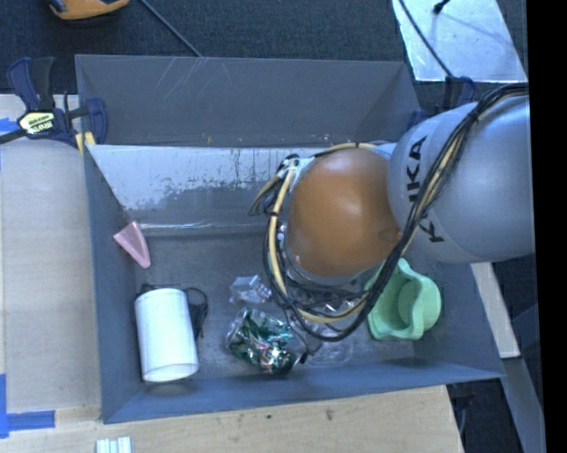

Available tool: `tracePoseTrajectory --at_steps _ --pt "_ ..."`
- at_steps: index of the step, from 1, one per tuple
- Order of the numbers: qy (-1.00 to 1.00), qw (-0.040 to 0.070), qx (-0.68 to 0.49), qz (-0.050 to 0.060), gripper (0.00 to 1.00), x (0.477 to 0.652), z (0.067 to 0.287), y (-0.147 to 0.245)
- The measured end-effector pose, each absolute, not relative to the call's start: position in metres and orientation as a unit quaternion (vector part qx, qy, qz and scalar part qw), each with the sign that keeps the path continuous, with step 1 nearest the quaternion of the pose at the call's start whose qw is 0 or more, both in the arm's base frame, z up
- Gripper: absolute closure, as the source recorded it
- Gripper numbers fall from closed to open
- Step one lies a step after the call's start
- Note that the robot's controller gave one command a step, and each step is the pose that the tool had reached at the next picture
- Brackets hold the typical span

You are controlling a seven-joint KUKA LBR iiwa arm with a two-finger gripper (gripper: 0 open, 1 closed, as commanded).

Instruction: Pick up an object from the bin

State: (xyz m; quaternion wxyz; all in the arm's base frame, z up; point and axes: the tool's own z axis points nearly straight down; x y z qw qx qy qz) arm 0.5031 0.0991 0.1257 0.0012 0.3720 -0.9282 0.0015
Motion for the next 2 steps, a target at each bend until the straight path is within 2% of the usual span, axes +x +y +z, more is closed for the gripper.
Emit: tracePoseTrajectory --at_steps 1,2 --pt "-0.924 -0.002 0.383 0.000 0.00 0.511 0.096 0.109" --pt "-0.907 -0.008 0.422 0.000 0.00 0.525 0.088 0.080"
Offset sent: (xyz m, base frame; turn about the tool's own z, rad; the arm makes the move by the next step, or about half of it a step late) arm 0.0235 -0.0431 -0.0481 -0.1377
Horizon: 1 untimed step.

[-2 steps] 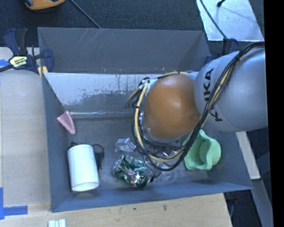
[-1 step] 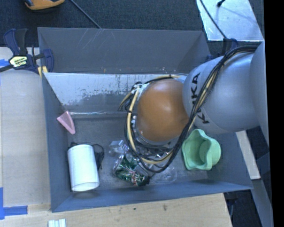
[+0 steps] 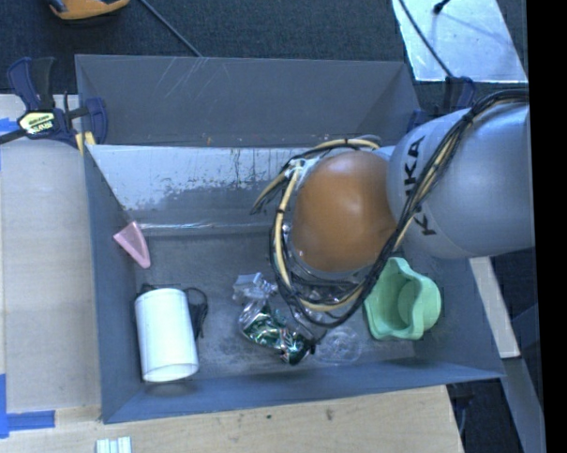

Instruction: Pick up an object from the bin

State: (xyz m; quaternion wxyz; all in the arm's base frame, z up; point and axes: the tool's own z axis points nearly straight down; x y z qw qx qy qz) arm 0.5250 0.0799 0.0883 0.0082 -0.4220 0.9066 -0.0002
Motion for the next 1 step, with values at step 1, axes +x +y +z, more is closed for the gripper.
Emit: tracePoseTrajectory --at_steps 1 --pt "0.907 0.009 -0.421 -0.002 0.00 0.5199 0.0778 0.0491"
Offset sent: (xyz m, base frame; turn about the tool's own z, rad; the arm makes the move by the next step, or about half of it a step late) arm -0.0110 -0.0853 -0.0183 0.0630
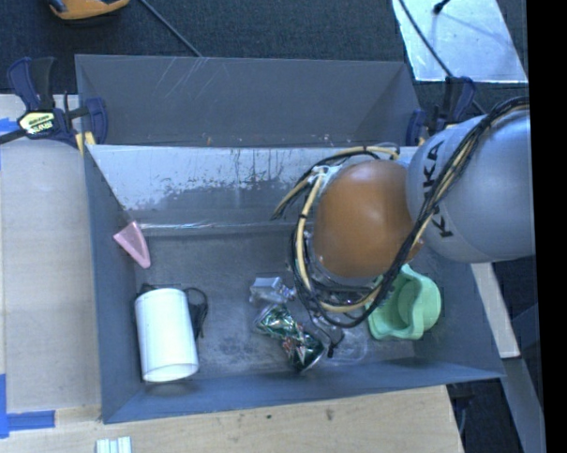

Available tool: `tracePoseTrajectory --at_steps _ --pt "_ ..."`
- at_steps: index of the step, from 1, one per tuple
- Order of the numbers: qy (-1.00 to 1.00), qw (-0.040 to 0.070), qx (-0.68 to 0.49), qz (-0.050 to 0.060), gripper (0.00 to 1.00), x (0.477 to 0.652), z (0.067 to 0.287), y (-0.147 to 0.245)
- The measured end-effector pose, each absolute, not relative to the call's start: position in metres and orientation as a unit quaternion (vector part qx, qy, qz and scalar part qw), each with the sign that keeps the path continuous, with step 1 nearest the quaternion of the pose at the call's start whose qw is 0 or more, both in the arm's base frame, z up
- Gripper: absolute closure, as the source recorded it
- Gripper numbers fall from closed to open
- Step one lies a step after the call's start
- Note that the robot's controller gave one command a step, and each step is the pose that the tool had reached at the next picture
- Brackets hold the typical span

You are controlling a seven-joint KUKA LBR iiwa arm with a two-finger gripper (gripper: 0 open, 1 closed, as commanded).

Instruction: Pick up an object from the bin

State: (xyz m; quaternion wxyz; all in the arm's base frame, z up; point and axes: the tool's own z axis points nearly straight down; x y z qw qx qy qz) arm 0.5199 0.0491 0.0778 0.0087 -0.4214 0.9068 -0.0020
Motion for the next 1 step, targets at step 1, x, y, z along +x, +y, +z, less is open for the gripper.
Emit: tracePoseTrajectory --at_steps 1 --pt "0.909 0.009 -0.417 -0.001 0.00 0.5193 0.0770 0.0434"
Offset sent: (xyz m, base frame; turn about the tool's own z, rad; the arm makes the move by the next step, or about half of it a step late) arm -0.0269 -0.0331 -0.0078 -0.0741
